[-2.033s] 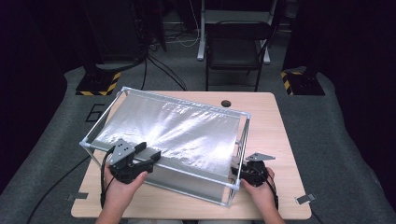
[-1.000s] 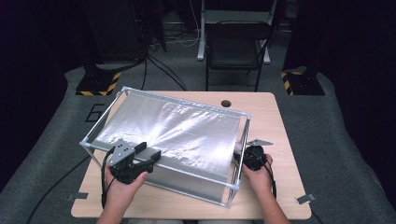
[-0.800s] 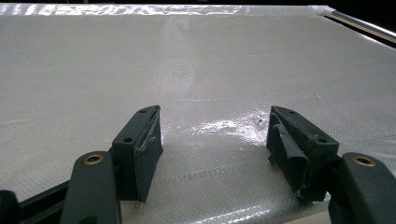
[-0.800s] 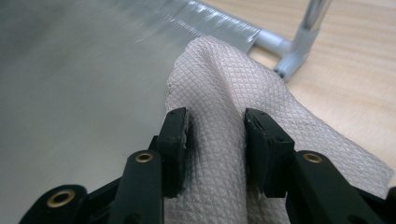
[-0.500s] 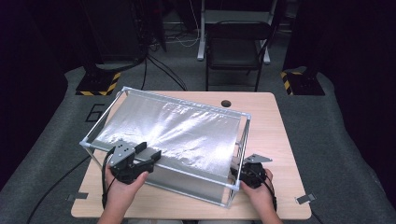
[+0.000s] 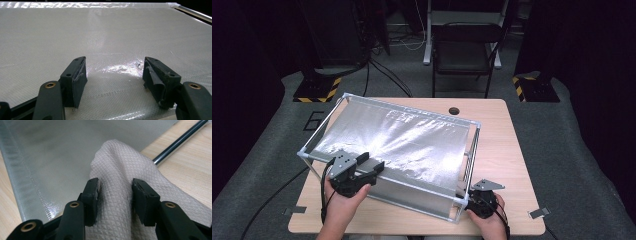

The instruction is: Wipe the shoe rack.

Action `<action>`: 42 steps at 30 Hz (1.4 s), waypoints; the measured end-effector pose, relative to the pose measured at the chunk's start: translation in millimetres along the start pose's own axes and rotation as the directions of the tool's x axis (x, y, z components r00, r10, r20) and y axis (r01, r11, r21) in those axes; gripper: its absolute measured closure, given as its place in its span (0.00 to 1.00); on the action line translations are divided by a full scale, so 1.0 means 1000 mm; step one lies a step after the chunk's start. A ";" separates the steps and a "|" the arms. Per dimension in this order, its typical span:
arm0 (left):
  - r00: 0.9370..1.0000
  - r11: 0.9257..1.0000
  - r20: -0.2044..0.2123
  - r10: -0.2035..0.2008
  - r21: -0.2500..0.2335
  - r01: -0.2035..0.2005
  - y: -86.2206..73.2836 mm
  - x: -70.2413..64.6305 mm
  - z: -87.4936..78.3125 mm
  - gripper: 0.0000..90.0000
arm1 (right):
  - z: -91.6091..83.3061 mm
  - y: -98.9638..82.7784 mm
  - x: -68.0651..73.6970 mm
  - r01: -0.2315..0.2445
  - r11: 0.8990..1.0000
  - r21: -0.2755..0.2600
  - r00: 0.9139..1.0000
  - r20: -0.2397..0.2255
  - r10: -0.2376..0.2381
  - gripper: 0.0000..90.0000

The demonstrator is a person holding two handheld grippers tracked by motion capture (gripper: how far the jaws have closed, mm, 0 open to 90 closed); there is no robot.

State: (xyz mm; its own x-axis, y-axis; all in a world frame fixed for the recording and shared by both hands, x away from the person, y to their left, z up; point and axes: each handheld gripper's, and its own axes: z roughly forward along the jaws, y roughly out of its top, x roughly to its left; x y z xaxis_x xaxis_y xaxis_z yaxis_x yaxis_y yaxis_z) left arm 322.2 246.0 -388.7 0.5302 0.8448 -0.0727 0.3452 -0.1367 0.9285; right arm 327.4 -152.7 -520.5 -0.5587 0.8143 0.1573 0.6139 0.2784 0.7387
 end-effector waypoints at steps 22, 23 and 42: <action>1.000 1.000 0.002 0.000 -0.003 0.000 -0.001 0.000 -0.001 0.39 | -0.005 0.026 -0.030 -0.083 0.997 0.008 0.996 -0.034 0.083 0.84; 1.000 1.000 0.002 0.001 -0.002 -0.001 -0.001 0.000 -0.001 0.39 | -0.007 0.028 -0.030 -0.090 0.996 0.001 0.995 -0.039 0.090 0.84; 1.000 1.000 0.001 0.003 -0.005 -0.003 -0.001 0.000 -0.001 0.39 | -0.072 0.072 -0.036 -0.102 0.989 -0.104 0.993 -0.075 0.094 0.84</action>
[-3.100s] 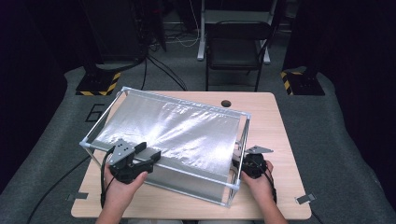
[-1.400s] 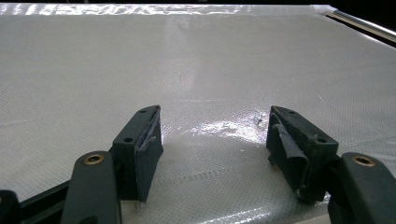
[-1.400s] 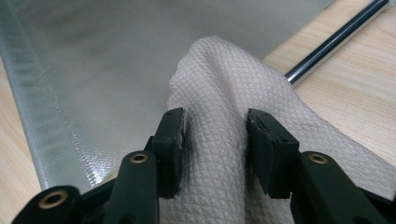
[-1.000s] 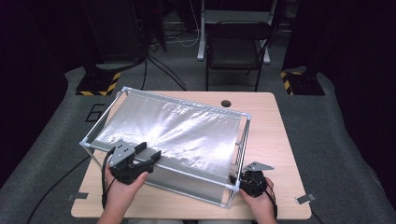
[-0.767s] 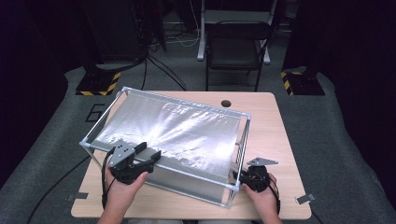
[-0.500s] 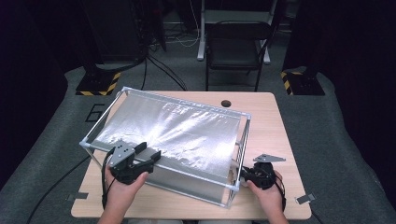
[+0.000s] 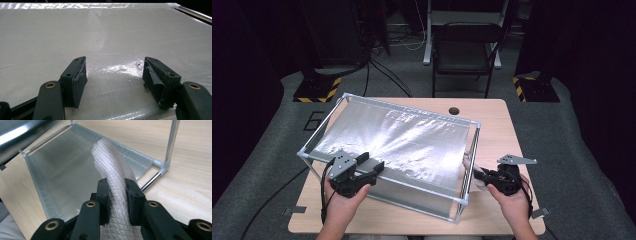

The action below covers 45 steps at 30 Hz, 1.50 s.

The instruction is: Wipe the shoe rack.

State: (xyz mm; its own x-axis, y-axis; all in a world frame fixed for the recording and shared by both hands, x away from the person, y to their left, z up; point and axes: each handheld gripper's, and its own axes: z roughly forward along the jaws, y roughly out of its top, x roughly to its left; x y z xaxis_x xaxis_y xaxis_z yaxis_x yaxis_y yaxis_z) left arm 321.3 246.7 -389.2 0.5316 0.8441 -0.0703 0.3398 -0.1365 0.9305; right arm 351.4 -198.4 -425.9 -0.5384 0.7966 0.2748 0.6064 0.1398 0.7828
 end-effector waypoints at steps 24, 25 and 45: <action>1.000 1.000 -0.004 -0.001 -0.002 0.001 0.000 0.000 0.001 0.39 | -0.058 0.045 0.012 0.038 0.992 -0.121 0.999 0.004 -0.037 0.87; 1.000 1.000 -0.004 0.000 -0.002 0.000 0.000 0.000 0.001 0.39 | -0.061 0.048 0.013 0.038 0.990 -0.133 0.999 0.005 -0.038 0.87; 1.000 1.000 -0.003 0.002 -0.003 -0.002 0.000 0.000 0.000 0.39 | -0.034 0.068 0.036 0.076 0.992 -0.100 0.997 -0.014 -0.078 0.80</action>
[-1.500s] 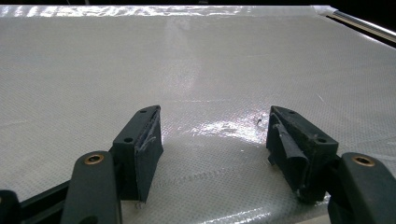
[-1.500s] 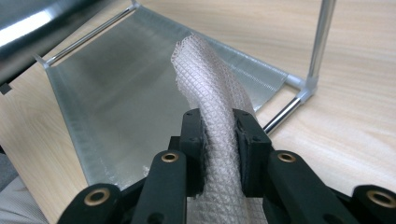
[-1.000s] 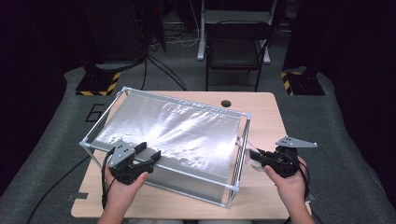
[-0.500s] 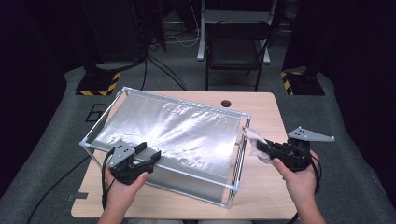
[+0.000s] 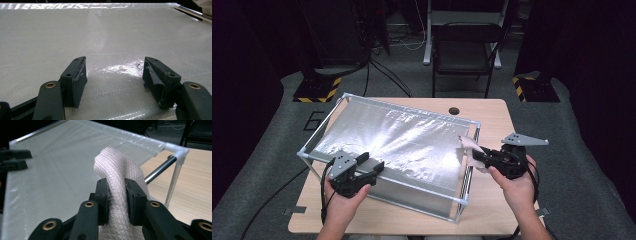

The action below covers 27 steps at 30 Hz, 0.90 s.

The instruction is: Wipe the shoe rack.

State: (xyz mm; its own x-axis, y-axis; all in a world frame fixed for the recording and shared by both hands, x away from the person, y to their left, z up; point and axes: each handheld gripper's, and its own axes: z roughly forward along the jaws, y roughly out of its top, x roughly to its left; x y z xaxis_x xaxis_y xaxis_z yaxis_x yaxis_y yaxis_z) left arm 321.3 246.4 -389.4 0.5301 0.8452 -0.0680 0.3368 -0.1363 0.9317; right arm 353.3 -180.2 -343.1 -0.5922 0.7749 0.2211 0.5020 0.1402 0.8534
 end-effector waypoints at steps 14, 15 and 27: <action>1.000 1.000 0.000 -0.002 0.002 0.002 0.001 0.000 0.001 0.39 | 0.015 -0.004 0.001 0.007 0.998 0.058 0.998 0.068 -0.011 0.64; 1.000 1.000 -0.001 -0.002 0.004 0.002 0.001 0.000 0.001 0.39 | 0.016 -0.003 -0.001 0.011 0.999 0.052 0.997 0.071 -0.014 0.65; 1.000 1.000 0.002 -0.005 0.003 0.005 0.001 0.000 0.001 0.39 | 0.030 0.008 -0.021 -0.024 0.999 0.041 0.994 0.103 0.020 0.66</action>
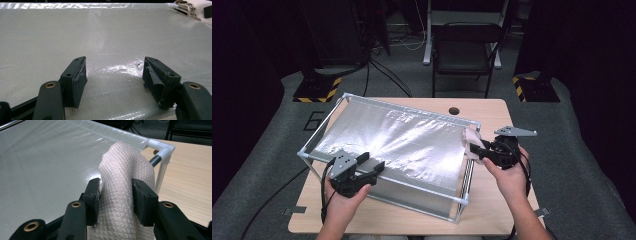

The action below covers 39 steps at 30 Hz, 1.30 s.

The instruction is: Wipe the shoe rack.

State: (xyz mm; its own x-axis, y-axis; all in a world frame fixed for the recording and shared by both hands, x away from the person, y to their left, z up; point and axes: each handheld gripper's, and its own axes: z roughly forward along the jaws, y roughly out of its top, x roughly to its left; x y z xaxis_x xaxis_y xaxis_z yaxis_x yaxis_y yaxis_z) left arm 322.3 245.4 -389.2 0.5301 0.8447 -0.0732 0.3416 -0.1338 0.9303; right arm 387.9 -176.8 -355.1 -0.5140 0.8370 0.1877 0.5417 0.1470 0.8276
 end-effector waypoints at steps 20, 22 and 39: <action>1.000 1.000 0.008 -0.001 -0.001 0.001 0.000 0.001 0.000 0.40 | 0.022 0.019 -0.019 -0.052 0.999 -0.007 0.996 0.075 0.052 0.67; 1.000 1.000 0.009 -0.003 -0.003 0.003 -0.001 0.001 0.000 0.40 | 0.022 0.019 -0.019 -0.044 0.999 -0.004 0.996 0.078 0.044 0.67; 1.000 1.000 -0.003 0.007 -0.007 -0.007 -0.001 0.000 0.003 0.40 | -0.002 -0.008 0.006 -0.031 0.999 -0.018 1.000 0.001 0.031 0.64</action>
State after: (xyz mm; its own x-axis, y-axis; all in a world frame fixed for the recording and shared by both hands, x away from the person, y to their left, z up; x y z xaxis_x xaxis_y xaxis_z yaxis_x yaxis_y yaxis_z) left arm 324.2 244.1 -390.9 0.5304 0.8452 -0.0660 0.3328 -0.1359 0.9331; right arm 379.0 -174.1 -359.1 -0.4961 0.8417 0.2132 0.5453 0.1109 0.8309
